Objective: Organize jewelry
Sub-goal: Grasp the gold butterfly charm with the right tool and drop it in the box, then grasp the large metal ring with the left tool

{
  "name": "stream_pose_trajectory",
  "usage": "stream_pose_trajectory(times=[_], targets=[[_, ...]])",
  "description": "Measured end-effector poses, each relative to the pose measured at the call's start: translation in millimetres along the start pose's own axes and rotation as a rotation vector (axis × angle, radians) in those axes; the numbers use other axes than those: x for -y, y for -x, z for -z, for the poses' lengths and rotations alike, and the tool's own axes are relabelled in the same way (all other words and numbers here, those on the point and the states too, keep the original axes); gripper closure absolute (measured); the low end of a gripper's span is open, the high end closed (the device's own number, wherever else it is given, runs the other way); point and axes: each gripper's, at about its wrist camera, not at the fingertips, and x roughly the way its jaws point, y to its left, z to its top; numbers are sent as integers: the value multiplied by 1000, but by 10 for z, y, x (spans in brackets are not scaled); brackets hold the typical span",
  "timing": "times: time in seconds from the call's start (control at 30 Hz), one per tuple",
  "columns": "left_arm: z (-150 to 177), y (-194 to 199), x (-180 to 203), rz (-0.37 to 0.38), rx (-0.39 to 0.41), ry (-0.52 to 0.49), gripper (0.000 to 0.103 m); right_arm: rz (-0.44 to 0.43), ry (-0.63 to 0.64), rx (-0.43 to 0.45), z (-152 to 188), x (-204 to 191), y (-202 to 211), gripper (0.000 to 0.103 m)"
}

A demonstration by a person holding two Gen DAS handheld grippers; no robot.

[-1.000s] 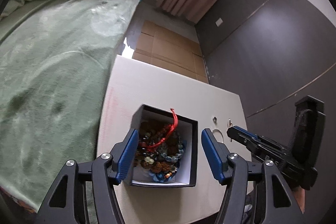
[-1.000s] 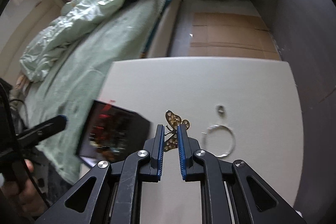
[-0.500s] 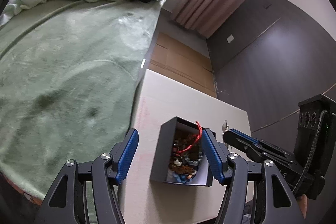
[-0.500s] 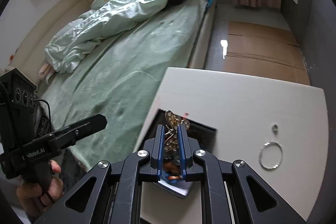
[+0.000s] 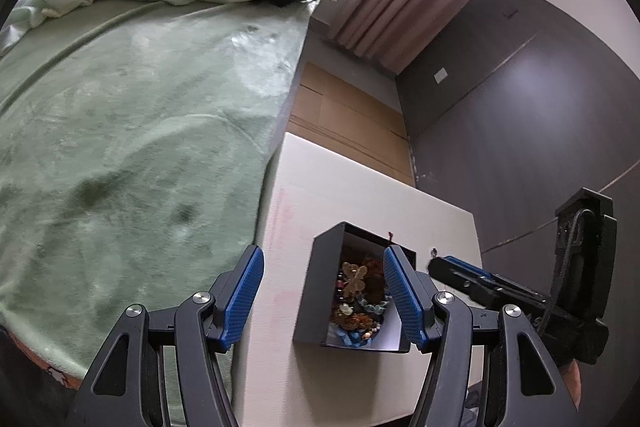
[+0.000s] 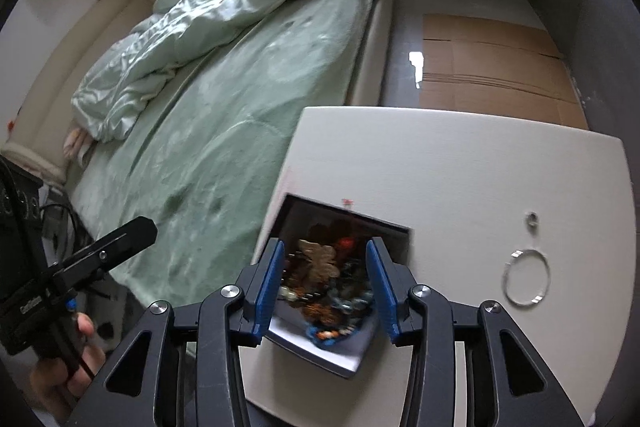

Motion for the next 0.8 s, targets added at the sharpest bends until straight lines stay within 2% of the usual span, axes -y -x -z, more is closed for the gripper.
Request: stream_pose_trajectory(times=[0.33, 0.5, 0.8], targets=[[35, -218, 425, 32, -37, -79, 40, 23, -148, 69, 150, 667, 359, 59], [60, -374, 711, 46, -61, -135, 40, 35, -207, 99, 250, 943, 495, 51], [181, -696, 1235, 73, -126, -253, 40, 53, -315, 116, 455, 1408, 613, 51]])
